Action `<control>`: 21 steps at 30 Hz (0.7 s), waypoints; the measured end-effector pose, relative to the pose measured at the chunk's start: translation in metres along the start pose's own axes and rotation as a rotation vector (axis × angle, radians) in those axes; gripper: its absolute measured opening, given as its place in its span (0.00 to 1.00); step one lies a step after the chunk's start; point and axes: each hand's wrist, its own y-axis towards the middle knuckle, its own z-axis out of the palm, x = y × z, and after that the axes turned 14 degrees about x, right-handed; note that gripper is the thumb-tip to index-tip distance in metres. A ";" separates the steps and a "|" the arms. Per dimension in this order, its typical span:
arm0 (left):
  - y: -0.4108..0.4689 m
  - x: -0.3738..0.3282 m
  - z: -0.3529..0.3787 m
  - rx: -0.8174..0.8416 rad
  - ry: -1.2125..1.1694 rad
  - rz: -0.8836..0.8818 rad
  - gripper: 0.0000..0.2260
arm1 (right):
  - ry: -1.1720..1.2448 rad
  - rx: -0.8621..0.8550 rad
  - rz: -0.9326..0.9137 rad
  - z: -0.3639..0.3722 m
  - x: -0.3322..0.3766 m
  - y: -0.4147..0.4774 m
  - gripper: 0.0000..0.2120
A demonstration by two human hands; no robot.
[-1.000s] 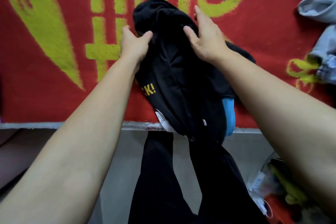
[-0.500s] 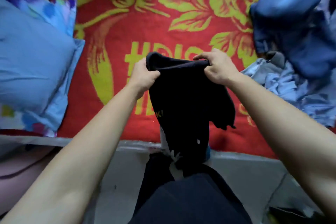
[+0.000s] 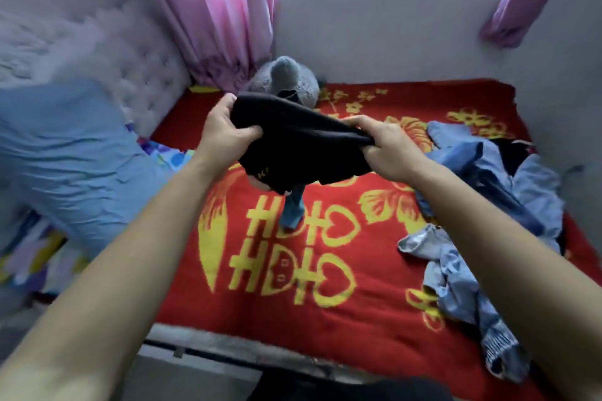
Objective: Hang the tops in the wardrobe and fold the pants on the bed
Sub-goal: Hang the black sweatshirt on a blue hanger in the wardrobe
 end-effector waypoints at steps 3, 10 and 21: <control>-0.057 0.028 0.014 0.082 0.071 -0.155 0.12 | -0.042 0.187 0.110 0.044 -0.035 -0.033 0.26; -0.149 0.076 0.058 0.168 0.031 -0.451 0.16 | -0.222 0.511 0.345 0.130 -0.093 -0.104 0.23; -0.179 0.019 0.066 0.251 -0.067 -0.343 0.17 | 0.317 0.670 0.139 0.142 -0.018 -0.108 0.45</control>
